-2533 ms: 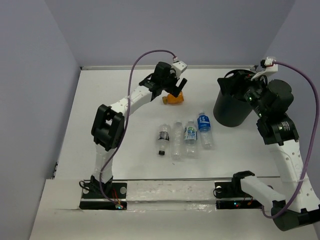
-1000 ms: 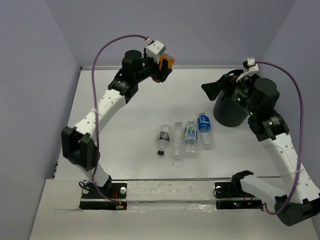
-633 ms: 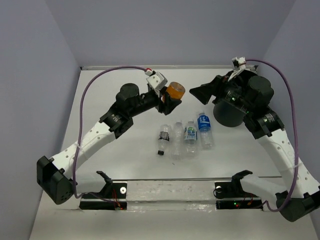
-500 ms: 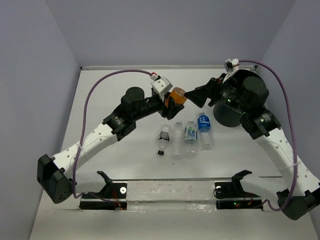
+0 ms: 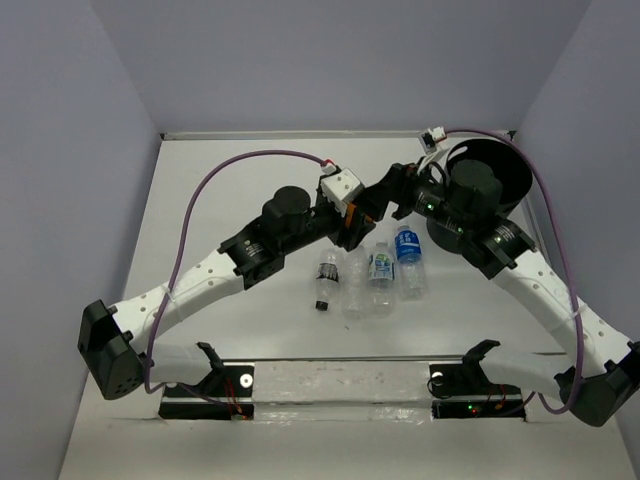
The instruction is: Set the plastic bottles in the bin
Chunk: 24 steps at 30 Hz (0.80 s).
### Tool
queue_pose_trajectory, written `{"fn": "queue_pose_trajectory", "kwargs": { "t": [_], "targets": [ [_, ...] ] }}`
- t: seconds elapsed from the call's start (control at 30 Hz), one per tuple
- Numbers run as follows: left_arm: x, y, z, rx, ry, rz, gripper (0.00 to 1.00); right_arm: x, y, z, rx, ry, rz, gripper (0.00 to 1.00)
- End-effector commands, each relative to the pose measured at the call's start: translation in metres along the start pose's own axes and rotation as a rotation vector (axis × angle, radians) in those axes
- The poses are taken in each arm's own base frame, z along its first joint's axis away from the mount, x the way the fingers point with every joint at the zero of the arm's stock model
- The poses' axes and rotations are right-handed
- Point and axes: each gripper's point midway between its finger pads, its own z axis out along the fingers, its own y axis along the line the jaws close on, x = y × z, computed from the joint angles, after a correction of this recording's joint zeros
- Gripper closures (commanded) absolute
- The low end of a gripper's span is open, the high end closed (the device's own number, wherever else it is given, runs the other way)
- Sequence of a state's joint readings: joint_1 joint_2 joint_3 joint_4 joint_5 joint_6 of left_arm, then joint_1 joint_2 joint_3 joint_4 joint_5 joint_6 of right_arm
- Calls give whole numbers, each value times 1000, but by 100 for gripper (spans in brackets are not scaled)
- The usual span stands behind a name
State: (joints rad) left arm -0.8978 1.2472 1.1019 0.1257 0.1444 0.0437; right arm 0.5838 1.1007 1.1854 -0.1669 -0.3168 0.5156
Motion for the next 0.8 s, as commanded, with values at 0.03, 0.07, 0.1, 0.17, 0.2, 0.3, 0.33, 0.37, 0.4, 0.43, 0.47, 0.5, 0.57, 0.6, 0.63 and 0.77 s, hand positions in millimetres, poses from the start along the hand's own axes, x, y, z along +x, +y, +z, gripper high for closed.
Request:
{"fn": "queue_pose_trajectory", "kwargs": {
  "t": [0.03, 0.07, 0.1, 0.17, 0.2, 0.3, 0.33, 0.37, 0.4, 0.43, 0.47, 0.5, 0.57, 0.6, 0.63, 0.77],
  "targets": [
    [-57, 5, -11, -59, -164, 41, 46, 8, 2, 8, 44, -11, -28, 2],
    [-59, 8, -13, -73, -172, 43, 46, 5, -2, 6, 75, -34, -42, 1],
    [-59, 9, -14, -79, -175, 45, 46, 4, -5, 5, 91, -43, -47, 1],
    [-58, 9, -14, -83, -172, 44, 46, -1, -8, 2, 121, -61, -61, 1],
    [-56, 9, -14, -82, -169, 43, 46, -5, -10, 0, 137, -70, -67, 1],
    [-55, 11, -17, -95, -180, 28, 46, -13, -20, -6, 210, -91, -98, 0],
    [-59, 10, -19, -91, -197, 26, 46, -12, -22, -4, 213, -84, -98, 0],
    [-61, 8, -20, -83, -203, 22, 46, -11, -22, -3, 214, -79, -96, 0],
    [-64, 6, -20, -75, -211, 19, 46, -8, -21, 0, 200, -65, -95, 0],
    [-65, 4, -19, -62, -215, 19, 46, -1, -14, 4, 156, -32, -81, 0],
    [-67, 4, -18, -61, -217, 17, 46, 7, -15, 11, 145, 0, -69, 0],
    [-69, 1, -17, -50, -219, 22, 46, 11, -10, 14, 107, 17, -57, 0],
    [-69, -2, -16, -34, -216, 28, 45, 14, -7, 18, 84, 19, -51, 5],
    [-68, -5, -16, -20, -213, 30, 45, 11, -5, 19, 69, 2, -50, 7],
    [-67, -5, -16, -19, -209, 30, 45, 9, -3, 18, 61, -8, -51, 10],
    [-59, -7, -17, -16, -194, 11, 42, 3, 1, 22, 46, -19, -53, 44]
  ]
}}
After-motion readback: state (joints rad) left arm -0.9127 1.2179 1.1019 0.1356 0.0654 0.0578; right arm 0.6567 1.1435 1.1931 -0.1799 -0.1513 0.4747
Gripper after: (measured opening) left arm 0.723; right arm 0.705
